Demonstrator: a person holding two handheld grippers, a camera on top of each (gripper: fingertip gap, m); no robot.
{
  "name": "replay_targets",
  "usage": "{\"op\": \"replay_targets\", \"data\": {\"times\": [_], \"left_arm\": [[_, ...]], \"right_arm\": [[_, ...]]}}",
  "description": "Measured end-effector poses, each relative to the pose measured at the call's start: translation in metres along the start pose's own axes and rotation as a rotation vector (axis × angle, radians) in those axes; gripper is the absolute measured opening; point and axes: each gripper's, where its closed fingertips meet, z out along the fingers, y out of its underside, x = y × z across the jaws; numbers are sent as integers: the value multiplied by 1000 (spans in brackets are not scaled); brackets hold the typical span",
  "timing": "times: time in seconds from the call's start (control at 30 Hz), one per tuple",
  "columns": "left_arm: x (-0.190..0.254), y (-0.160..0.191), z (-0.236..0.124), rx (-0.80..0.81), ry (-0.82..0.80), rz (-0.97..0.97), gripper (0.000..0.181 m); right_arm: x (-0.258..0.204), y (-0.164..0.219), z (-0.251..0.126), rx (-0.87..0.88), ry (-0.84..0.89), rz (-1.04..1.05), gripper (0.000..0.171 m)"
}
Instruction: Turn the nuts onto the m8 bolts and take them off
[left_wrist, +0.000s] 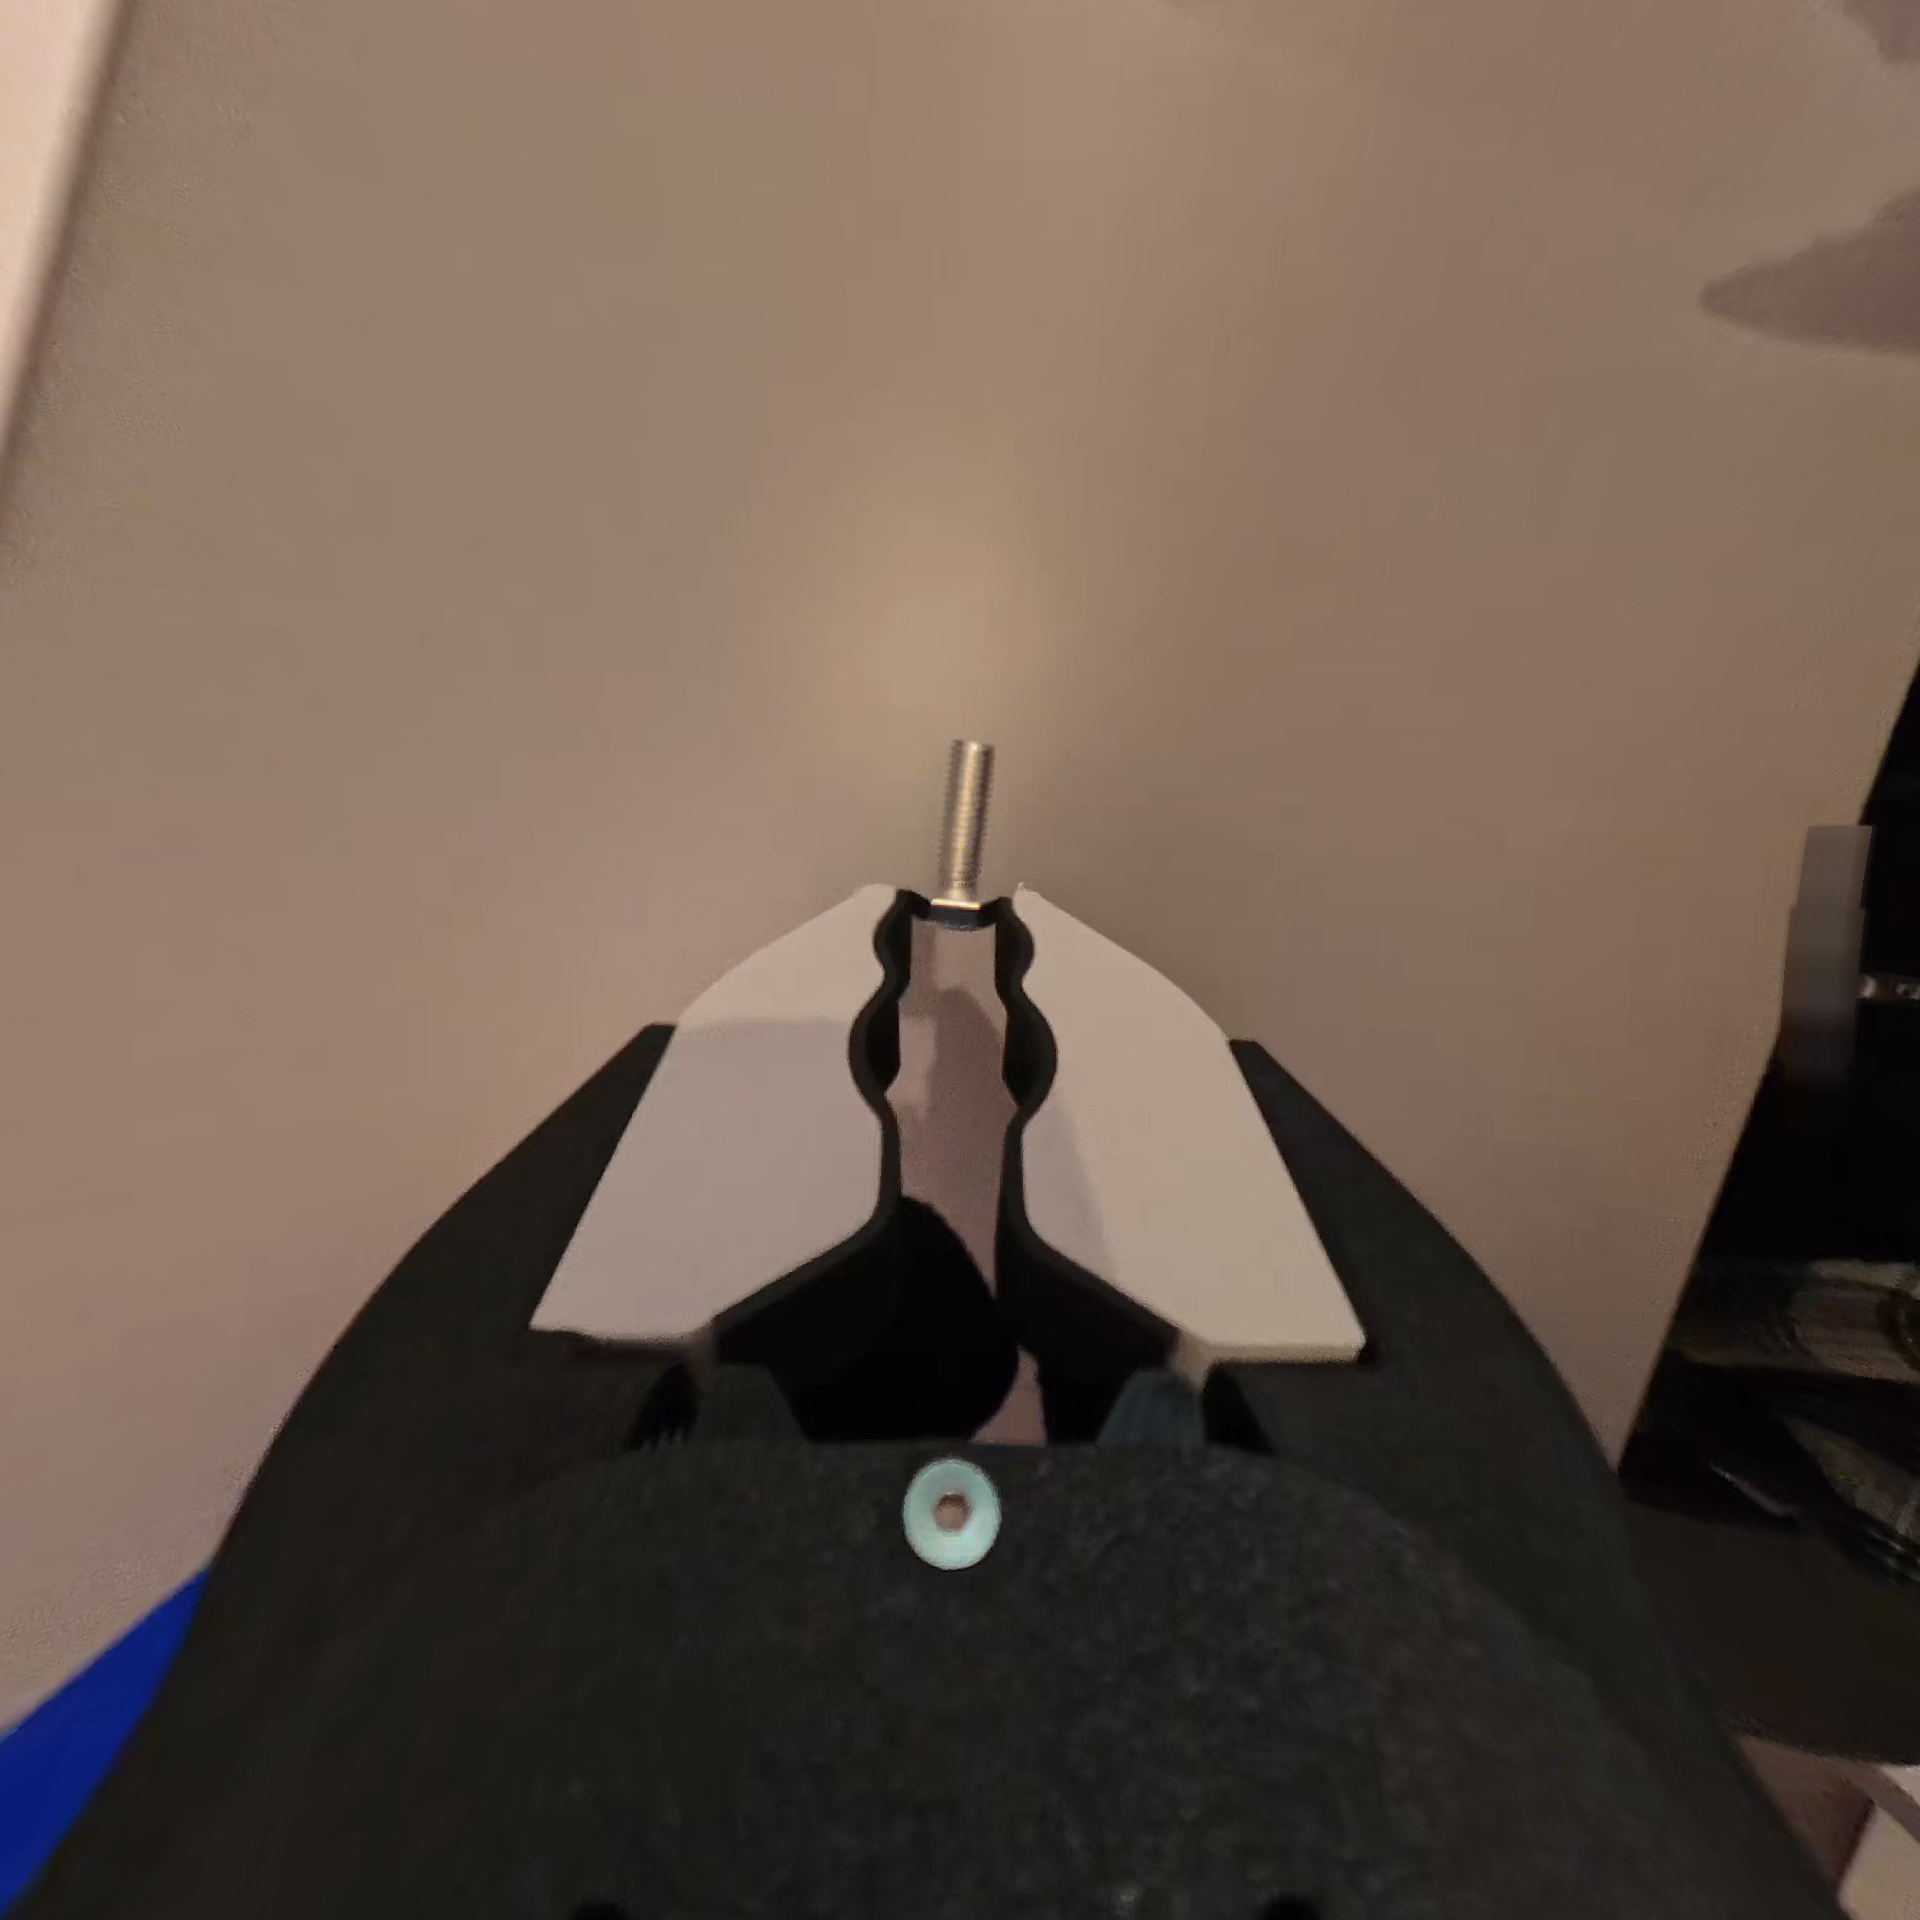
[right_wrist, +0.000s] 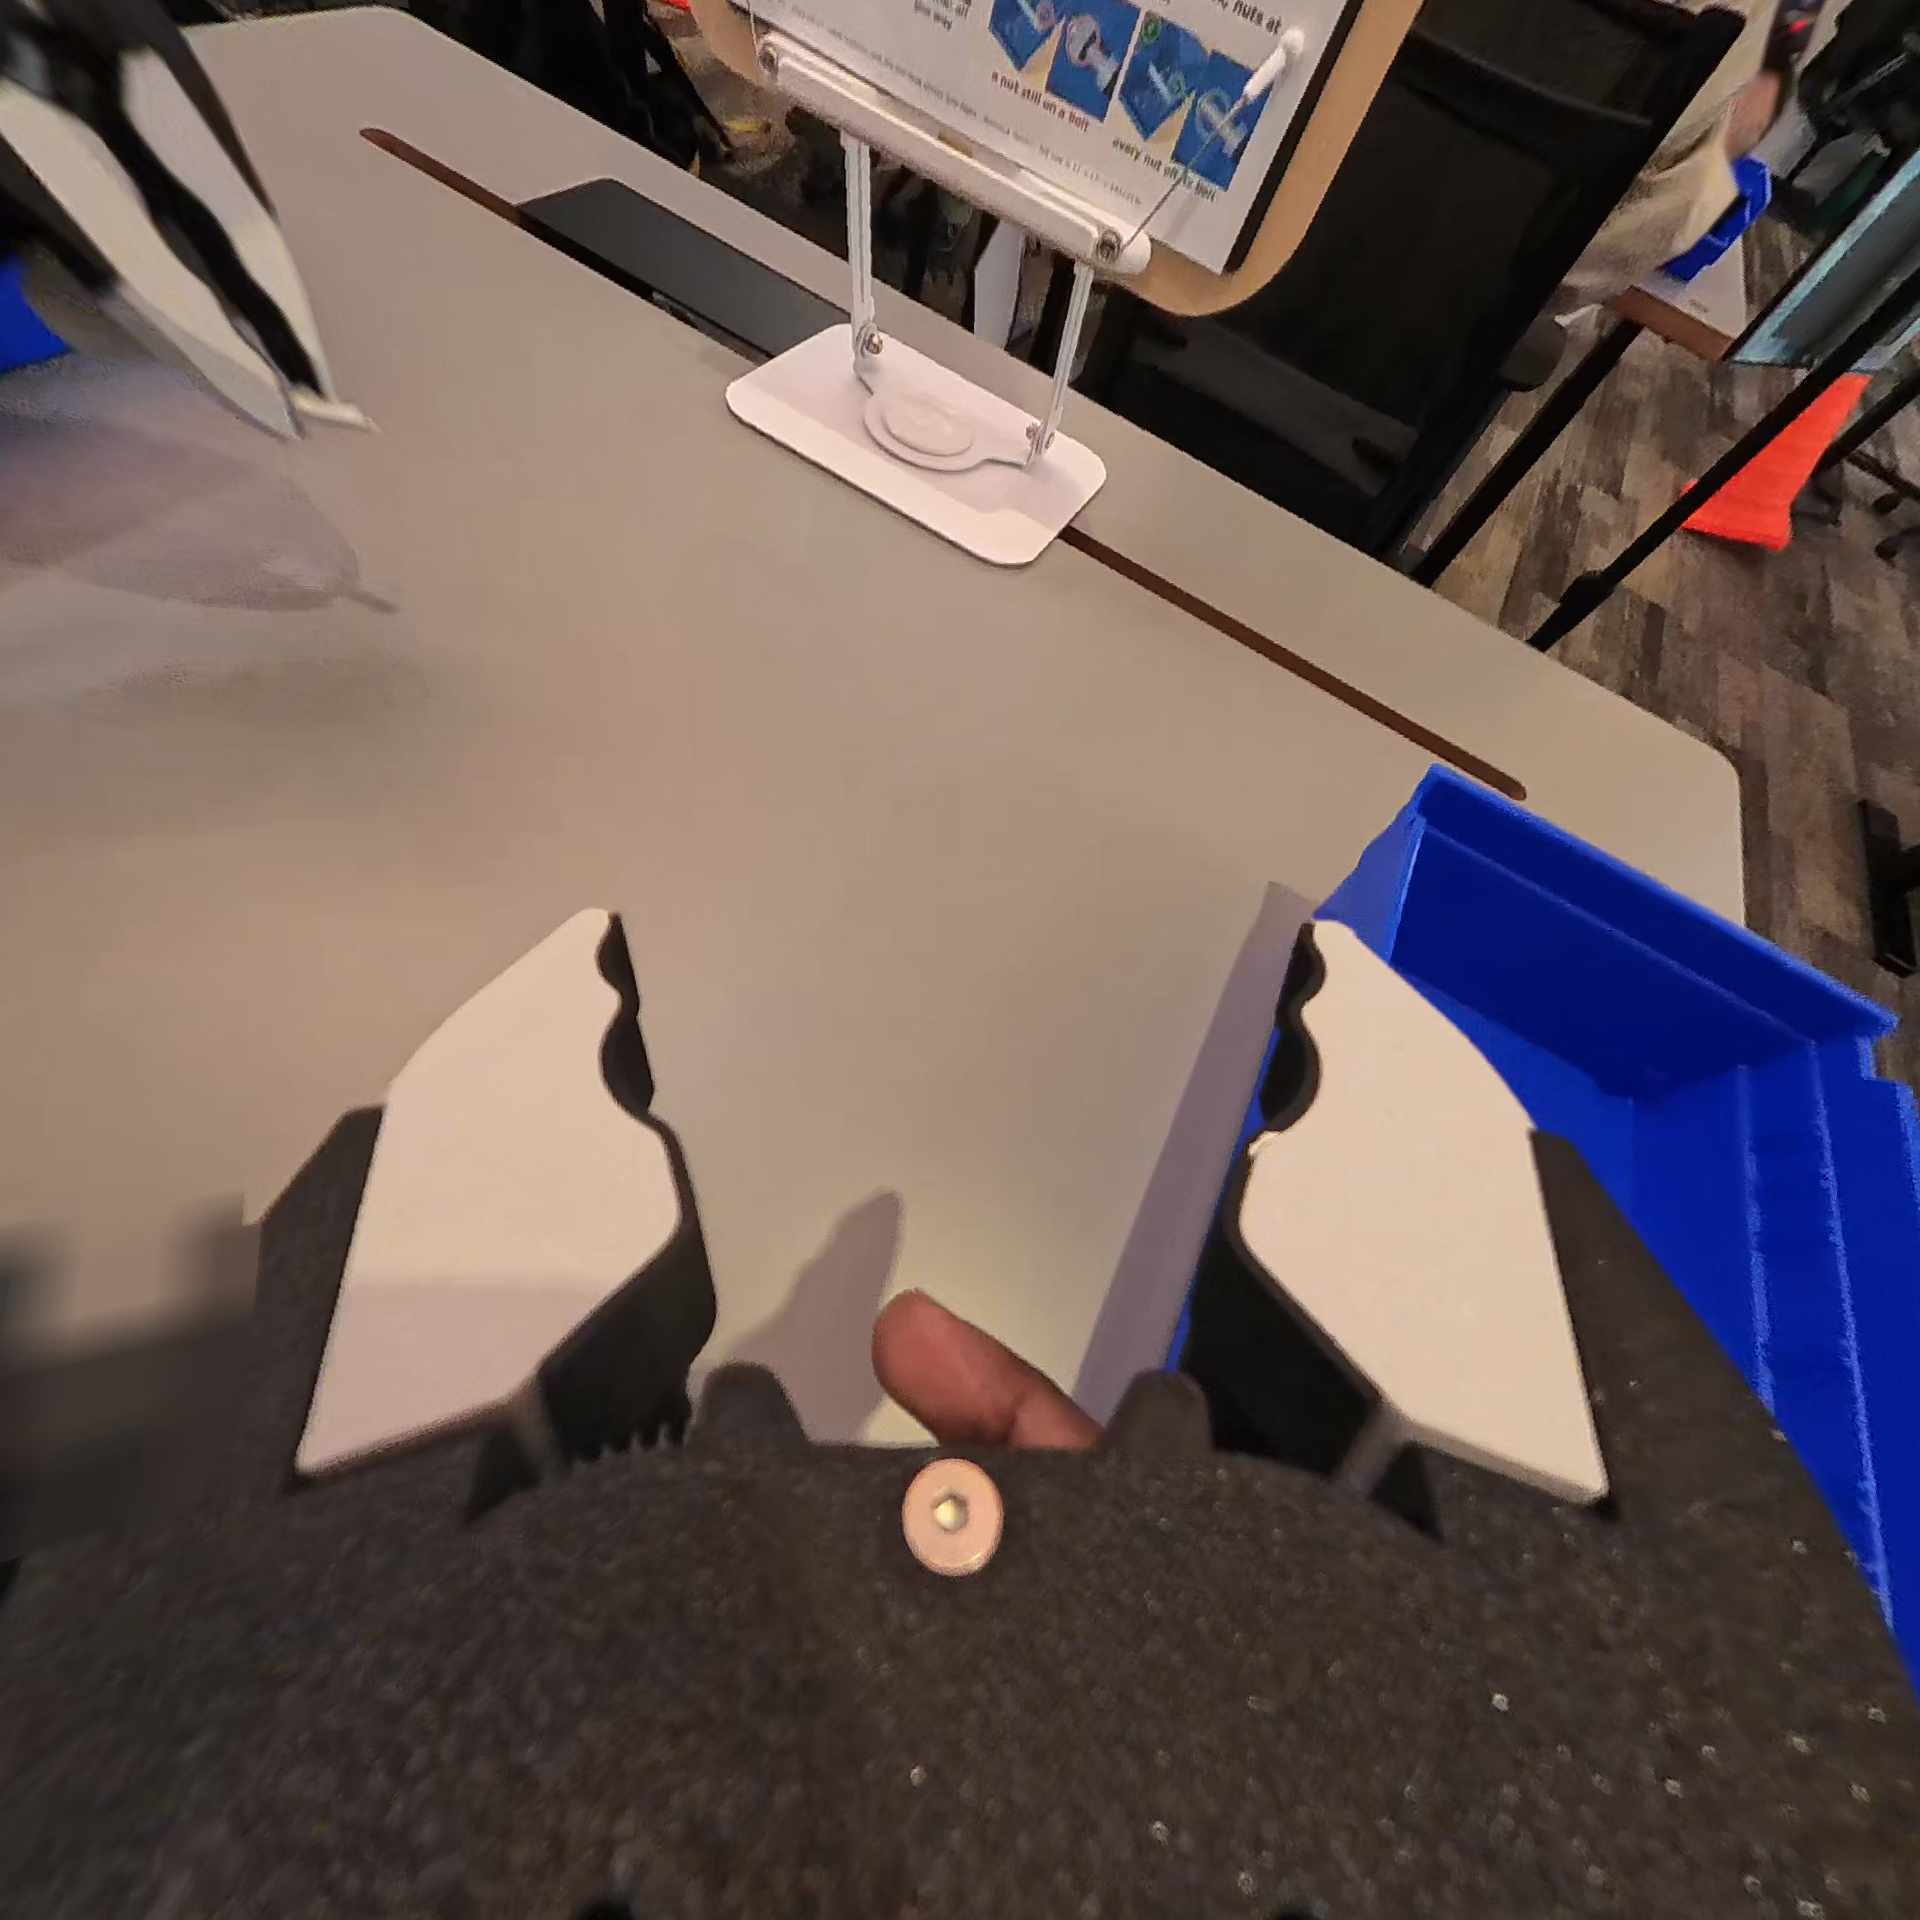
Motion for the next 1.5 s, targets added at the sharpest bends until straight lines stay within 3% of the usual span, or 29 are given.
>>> {"op": "replay_targets", "data": {"times": [0.13, 0.37, 0.67, 0.93, 1.13, 1.2, 1.3, 1.43, 1.5], "left_arm": [[-2, 2, 54, -26, 64, -23, 15], [-6, 11, 76, -44, 70, -13, 15], [-6, 18, 78, -19, 108, -21, 15], [-7, 19, 77, -91, 132, -39, 15], [-10, 16, 73, -45, 111, -54, 15], [-11, 8, 63, 24, 101, -57, 26], [-11, -13, 34, 198, 84, -73, 68], [-2, -34, -4, 406, 112, -104, 88], [3, -39, -17, 471, 149, -125, 90]], "right_arm": [[2, 13, -7, -13, 0, 14, 116], [10, 22, -11, -11, 8, 35, 116], [5, 20, -5, -16, -5, 28, 117], [2, 16, -5, -20, 3, 17, 119], [5, 13, -6, -11, 34, 19, 134], [5, 11, -7, -5, 35, 15, 135], [4, 10, -7, -1, 39, 11, 138], [2, 10, -7, 3, 32, 15, 138], [-1, 11, -5, 3, 26, 14, 138]]}}
